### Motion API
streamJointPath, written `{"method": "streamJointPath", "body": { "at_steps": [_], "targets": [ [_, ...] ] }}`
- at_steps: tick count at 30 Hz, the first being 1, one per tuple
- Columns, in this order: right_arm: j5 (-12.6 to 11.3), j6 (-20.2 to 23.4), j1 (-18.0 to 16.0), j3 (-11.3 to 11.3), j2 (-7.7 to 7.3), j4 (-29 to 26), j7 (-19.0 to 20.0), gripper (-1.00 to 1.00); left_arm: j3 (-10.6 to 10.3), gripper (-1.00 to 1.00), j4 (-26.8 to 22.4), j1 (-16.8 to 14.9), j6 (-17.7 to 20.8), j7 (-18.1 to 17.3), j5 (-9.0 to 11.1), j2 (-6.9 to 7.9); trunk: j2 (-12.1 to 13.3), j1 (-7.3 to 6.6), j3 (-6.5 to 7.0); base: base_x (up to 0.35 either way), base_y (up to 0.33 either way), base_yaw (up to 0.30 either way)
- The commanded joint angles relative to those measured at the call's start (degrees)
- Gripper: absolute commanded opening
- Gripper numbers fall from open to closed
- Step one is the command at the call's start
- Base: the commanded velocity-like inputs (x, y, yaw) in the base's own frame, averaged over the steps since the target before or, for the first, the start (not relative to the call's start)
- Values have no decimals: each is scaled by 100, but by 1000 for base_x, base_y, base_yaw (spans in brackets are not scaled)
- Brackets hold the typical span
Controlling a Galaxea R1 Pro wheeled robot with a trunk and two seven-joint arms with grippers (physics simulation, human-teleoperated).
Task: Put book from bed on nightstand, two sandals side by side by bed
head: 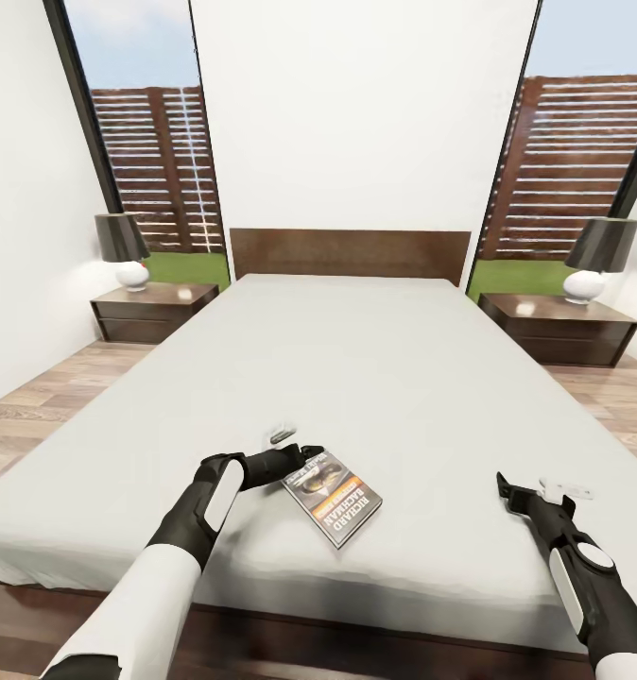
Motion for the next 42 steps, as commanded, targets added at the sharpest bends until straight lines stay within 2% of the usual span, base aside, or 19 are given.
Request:
{"method": "streamJointPath", "body": {
  "at_steps": [1, 9, 12, 42],
  "targets": [
    [-9, 16, -1, -20, 3, 74, 41, 100, 26, 100, 1, -2, 48, -5, -18, -7, -1, 0, -7, 0, 0, 0],
    [-9, 16, -1, -20, 0, 74, 41, 100, 26, 100, 1, -2, 51, -4, -18, -7, -1, 0, -7, 0, 0, 0],
    [-9, 17, -1, -20, 1, 75, 41, 100, 26, 100, -2, -2, 52, -6, -18, -7, 119, -66, 47, 0, 0, 0],
    [-9, 17, -1, -20, 3, 73, 41, 100, 26, 100, -2, -2, 47, -41, -18, -7, 119, -66, 47, 0, 0, 0]
  ]
}}
